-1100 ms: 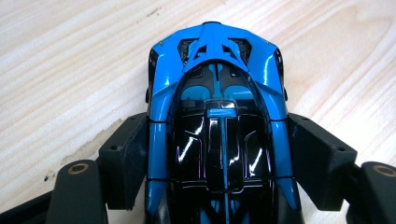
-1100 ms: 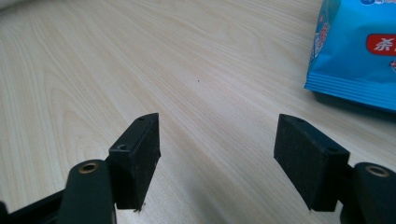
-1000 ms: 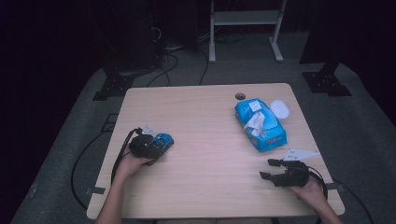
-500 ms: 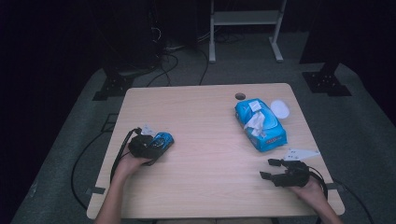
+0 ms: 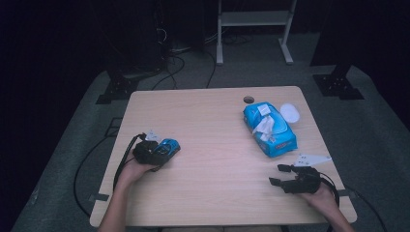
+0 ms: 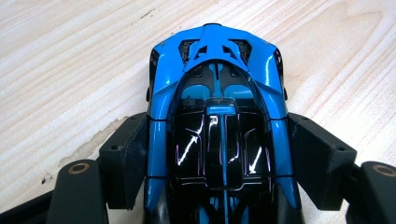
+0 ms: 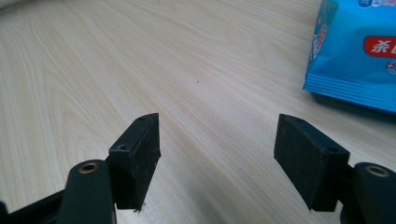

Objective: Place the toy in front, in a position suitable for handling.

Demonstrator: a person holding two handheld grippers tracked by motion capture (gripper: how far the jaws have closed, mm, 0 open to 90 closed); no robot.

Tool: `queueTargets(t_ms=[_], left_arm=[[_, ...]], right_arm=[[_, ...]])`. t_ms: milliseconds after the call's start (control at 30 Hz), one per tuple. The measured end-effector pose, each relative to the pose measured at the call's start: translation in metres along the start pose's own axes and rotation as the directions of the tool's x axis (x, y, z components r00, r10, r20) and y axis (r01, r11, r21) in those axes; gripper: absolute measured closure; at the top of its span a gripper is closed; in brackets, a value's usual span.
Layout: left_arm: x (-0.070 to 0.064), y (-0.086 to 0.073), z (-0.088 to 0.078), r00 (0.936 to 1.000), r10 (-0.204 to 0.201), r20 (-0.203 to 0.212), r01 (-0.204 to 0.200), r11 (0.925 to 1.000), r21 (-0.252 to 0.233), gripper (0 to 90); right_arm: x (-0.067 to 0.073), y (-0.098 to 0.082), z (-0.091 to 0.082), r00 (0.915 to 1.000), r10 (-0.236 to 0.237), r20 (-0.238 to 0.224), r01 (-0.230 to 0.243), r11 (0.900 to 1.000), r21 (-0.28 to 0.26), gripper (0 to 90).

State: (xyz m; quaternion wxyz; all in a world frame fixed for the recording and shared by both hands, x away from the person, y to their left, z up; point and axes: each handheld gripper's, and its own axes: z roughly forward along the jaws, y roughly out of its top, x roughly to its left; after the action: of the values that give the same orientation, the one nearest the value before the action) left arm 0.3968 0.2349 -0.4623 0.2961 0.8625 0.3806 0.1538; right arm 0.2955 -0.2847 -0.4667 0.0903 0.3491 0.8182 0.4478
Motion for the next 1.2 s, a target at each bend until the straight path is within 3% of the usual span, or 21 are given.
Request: queueTargets(t_ms=[300,400,667,733,800,867,933,1067,1133,1200], left_arm=[[-0.0036,0.0048,-0.001,0.9986,0.011,-0.052,-0.01,0.9998,0.016,27.4],[-0.0018,0.0039,-0.0035,0.9991,-0.007,-0.042,0.007,1.0,-0.002,27.4],[-0.0022,0.0045,-0.0087,0.9984,-0.01,-0.056,0.008,0.9992,-0.04,27.5],[-0.0015,0.0044,-0.0095,0.9989,-0.01,-0.045,0.009,0.9993,-0.037,27.5],[-0.0036,0.0041,-0.0077,0.9973,0.009,-0.074,-0.011,0.9996,-0.026,27.5],[-0.0025,0.0039,-0.0064,0.9983,0.01,-0.057,-0.011,0.9998,-0.018,27.5],[-0.0022,0.0039,-0.0059,0.998,0.0,-0.063,-0.001,0.9997,-0.026,27.5],[-0.0023,0.0044,-0.0057,0.9979,0.018,-0.063,-0.018,0.9998,-0.011,27.5],[-0.0031,0.0039,-0.0055,0.9969,0.01,-0.078,-0.012,0.9996,-0.025,27.6],[-0.0019,0.0038,-0.0066,0.9977,0.003,-0.068,-0.005,0.9995,-0.031,27.5]], right_arm=[[0.0006,0.0006,-0.0018,1.0,-0.002,0.003,0.002,1.0,-0.013,30.5],[-0.0005,0.0005,-0.0022,1.0,-0.001,0.001,0.001,1.0,-0.014,30.5],[0.0007,0.001,-0.0029,1.0,0.0,0.003,0.0,1.0,-0.02,30.6],[0.0004,0.0011,-0.0031,1.0,-0.001,0.005,0.001,1.0,-0.025,30.6],[0.0004,0.0011,-0.0031,1.0,0.003,0.005,-0.003,1.0,-0.023,30.6],[0.0002,0.0013,-0.0029,1.0,0.002,0.004,-0.002,1.0,-0.024,30.6],[0.0003,0.0013,-0.003,1.0,0.001,0.004,-0.001,1.0,-0.025,30.6],[0.0,0.0013,-0.0035,1.0,0.003,0.005,-0.003,1.0,-0.029,30.6],[0.0001,0.0014,-0.0036,1.0,0.004,0.006,-0.003,1.0,-0.029,30.6],[0.0004,0.0015,-0.0038,1.0,0.003,0.005,-0.003,1.0,-0.029,30.6]])
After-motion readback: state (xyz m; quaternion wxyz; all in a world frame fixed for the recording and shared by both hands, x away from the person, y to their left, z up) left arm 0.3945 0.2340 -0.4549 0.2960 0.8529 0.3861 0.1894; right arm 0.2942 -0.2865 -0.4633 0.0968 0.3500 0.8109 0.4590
